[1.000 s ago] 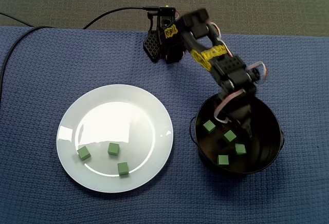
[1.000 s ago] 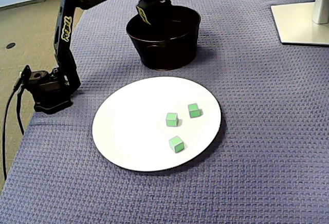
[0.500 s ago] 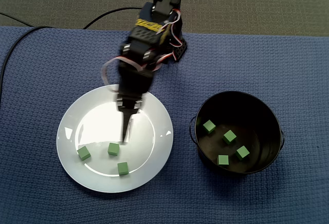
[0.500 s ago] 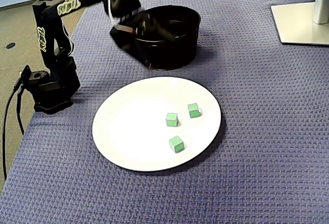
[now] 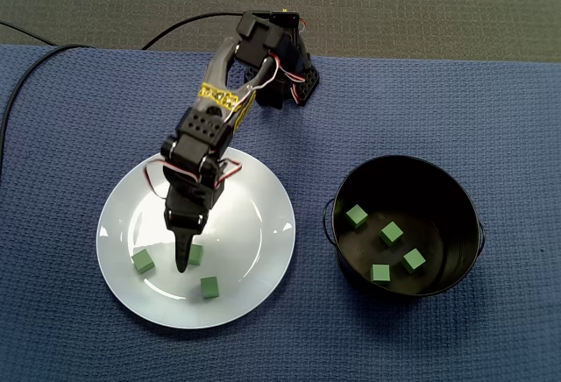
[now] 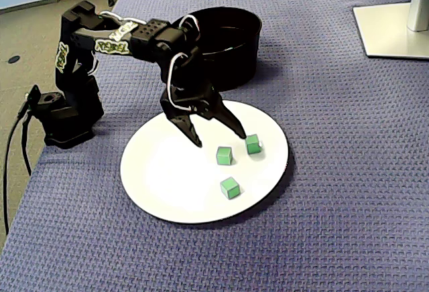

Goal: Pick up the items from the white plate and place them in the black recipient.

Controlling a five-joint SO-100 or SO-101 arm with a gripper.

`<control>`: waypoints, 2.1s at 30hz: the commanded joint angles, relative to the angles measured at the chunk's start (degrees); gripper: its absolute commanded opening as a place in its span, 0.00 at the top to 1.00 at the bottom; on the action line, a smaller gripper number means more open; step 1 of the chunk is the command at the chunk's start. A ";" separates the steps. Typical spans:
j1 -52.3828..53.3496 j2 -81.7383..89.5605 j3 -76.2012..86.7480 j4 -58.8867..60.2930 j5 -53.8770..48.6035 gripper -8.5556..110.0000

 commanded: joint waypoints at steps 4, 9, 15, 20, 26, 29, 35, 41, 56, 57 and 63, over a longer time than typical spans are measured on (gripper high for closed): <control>0.09 -2.55 -5.36 -1.14 -1.76 0.67; -0.53 -3.78 -5.80 -1.49 -1.67 0.70; -1.05 -4.75 -5.36 -2.64 -1.32 0.72; -1.23 -5.27 -4.57 -4.57 -1.41 0.78; -1.67 -5.98 -4.39 -5.54 -1.05 0.83; -1.76 -6.24 -4.39 -5.98 -0.62 0.91; -1.93 -5.71 -4.13 -5.80 0.53 0.93; 2.72 12.57 -10.37 5.71 -3.16 0.93; -42.89 31.99 -14.15 6.42 -14.77 0.93; -45.79 32.08 -10.20 4.75 -14.77 0.93; -55.81 28.74 13.01 -5.89 -14.77 0.93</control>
